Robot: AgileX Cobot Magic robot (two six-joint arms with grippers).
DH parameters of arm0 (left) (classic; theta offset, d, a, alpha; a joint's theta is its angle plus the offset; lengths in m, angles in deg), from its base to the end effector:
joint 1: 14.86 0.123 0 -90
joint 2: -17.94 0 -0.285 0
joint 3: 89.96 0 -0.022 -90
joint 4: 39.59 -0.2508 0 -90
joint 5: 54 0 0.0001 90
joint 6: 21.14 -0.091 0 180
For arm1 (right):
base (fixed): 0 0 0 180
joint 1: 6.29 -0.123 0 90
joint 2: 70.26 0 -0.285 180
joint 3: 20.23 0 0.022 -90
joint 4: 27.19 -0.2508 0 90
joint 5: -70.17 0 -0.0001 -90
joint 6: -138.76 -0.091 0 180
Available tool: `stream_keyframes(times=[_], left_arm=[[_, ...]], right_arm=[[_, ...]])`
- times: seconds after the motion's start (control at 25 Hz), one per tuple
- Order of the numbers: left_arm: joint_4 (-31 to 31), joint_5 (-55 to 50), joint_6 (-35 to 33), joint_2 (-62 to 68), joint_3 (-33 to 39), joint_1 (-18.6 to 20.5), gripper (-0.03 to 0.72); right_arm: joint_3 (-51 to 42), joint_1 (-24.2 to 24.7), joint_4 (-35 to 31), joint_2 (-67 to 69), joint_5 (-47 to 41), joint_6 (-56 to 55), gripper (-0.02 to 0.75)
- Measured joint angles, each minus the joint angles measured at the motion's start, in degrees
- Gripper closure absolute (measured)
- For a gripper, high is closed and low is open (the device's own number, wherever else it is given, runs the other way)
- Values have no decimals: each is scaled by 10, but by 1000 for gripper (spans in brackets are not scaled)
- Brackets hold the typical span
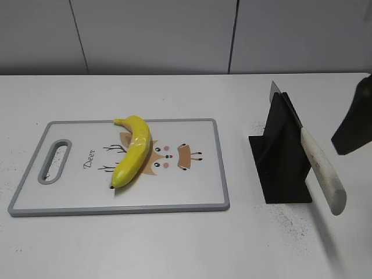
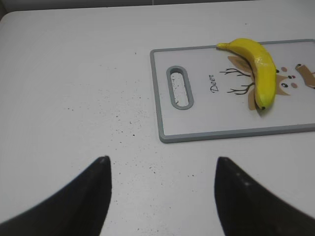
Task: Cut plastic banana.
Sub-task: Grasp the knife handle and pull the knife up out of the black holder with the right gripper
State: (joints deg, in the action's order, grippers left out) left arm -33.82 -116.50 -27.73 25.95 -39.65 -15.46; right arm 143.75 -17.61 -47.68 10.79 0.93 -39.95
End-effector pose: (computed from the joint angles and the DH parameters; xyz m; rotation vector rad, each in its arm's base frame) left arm -0.0025 -0.0081 0.2668 0.1364 2.1004 -0.0593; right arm 0.2191 0.0742 0.3124 -0.1913 2.8817 0.5381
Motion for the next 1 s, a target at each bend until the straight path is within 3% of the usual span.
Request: stream_keyframes(times=[0.28, 0.64, 0.8, 1.0], left_arm=[[0, 0, 0, 0, 0, 0, 70], [0, 0, 0, 0, 0, 0, 100], [0, 0, 0, 0, 0, 0, 103], [0, 0, 0, 0, 0, 0, 103]], right_arm=[[0, -4, 2, 114, 3, -2, 145], [0, -54, 42, 174, 99, -35, 148], [0, -56, 60, 189, 98, -59, 207], [0, -56, 62, 198, 82, -68, 350]])
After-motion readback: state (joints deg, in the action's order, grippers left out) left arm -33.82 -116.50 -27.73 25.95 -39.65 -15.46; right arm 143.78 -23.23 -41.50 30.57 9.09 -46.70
